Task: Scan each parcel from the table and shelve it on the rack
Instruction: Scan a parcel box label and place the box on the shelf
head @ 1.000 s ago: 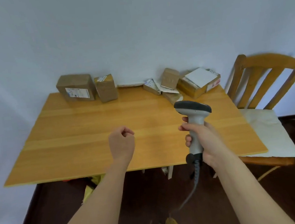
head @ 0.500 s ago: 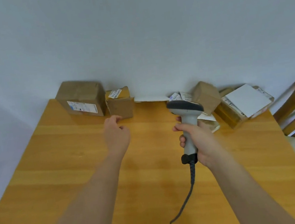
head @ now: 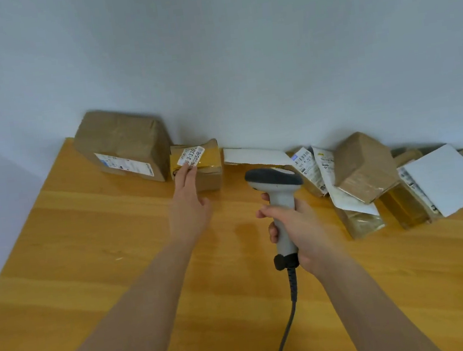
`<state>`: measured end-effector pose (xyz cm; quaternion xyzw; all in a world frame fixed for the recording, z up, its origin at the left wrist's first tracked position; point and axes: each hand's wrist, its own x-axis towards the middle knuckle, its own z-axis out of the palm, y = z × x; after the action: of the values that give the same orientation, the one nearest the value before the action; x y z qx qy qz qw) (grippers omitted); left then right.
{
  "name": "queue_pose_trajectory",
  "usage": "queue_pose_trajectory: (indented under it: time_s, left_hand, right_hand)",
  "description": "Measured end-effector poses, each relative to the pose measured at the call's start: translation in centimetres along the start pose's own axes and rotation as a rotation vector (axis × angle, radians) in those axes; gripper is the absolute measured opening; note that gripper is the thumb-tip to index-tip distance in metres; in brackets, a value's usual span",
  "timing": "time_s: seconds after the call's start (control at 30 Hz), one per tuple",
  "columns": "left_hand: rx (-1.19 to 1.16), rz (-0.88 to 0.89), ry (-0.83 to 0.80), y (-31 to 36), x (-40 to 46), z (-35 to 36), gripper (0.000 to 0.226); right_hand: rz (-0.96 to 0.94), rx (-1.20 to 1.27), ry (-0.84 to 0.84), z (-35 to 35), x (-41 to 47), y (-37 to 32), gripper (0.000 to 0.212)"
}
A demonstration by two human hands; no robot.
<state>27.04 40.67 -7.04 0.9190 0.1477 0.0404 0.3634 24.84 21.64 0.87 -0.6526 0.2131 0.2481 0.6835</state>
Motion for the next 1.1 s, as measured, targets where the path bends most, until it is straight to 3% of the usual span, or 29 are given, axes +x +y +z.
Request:
queue_pose_trajectory:
  time_s: [0.17,0.4,0.5,0.6,0.7,0.87,1.0,1.1]
  left_hand:
    - [-0.082,0.013,0.070,-1.7,-5.4,1.3,0.047]
    - [-0.126,-0.328,0.209,-1.4,-8.6,2.2,0.022]
    - [-0.068,-0.406,0.258,-1.5,-8.1,2.4,0.045]
    - [0.052,-0.520,0.190,-1.6,-7.2,2.8,0.090]
    - [0.071,-0.559,0.082,-1.4,-6.1,3.2,0.116]
    - [0.086,-0.483,-0.010,-2.1,-6.7,3.8,0.118]
    - [0.105,-0.359,-0.220,-2.8,-8.8,2.7,0.123]
    - [0.086,-0.375,-0.298,-3.4,-10.4,1.6,0.123]
  right_hand:
    - [0.014,-0.010,-0.025,-0.4,-0.2,0.1,0.026]
    - [0.029,-0.020,-0.081,-1.4,-0.8,0.5,0.028]
    - [0.051,0.007,-0.115,-1.7,-1.0,0.8,0.026]
    - [0.070,0.018,-0.120,-2.0,-1.3,1.3,0.021]
    - [0.068,-0.016,-0.133,-2.5,-1.7,1.7,0.018]
    - [0.059,-0.023,-0.133,-3.4,-2.1,2.0,0.023]
    - [0.055,-0.002,-0.130,-3.6,-2.6,2.0,0.022]
    - [0.053,0.004,-0.127,-3.4,-2.9,2.2,0.020]
